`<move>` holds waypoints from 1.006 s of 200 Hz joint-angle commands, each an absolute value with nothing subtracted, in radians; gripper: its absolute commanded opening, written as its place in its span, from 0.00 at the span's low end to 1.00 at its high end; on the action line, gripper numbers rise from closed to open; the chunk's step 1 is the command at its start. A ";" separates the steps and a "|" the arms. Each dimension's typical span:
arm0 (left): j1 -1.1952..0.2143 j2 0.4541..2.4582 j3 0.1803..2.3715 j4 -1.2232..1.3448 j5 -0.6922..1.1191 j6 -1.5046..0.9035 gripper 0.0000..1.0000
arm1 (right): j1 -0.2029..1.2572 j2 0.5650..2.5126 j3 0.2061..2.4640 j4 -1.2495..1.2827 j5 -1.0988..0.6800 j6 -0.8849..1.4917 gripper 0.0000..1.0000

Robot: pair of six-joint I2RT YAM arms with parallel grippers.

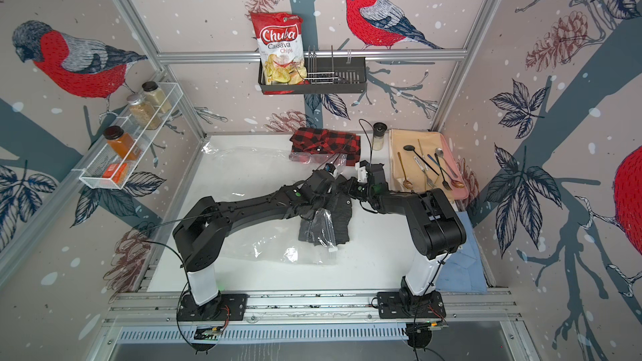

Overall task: Place the folded shirt into the vacuum bag
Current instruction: Place the shirt in the vacuum bag.

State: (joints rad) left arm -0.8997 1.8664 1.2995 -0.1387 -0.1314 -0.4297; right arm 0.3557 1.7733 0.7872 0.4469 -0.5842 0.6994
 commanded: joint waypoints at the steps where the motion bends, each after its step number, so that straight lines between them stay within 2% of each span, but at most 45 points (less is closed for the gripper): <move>1: -0.894 1.856 1.295 -0.051 -0.105 -0.412 0.00 | 0.385 1.777 0.802 0.448 -0.637 0.658 0.09; 43: -0.894 1.828 1.261 -0.018 -0.062 -0.398 0.00 | 0.361 1.866 0.876 0.443 -0.547 0.732 0.07; 74: -0.894 1.785 1.225 0.008 -0.061 -0.404 0.00 | 0.350 1.921 0.916 0.505 -0.580 0.796 0.07; 159: -0.894 1.770 1.215 0.033 -0.070 -0.404 0.00 | 0.366 1.914 0.913 0.562 -0.548 0.874 0.07; 185: -0.893 1.781 1.210 0.040 -0.102 -0.412 0.00 | 0.369 1.879 0.913 0.467 -0.528 0.822 0.22; 201: -0.886 1.796 1.209 0.041 -0.111 -0.419 0.00 | 0.356 1.820 0.870 0.400 -0.485 0.776 0.44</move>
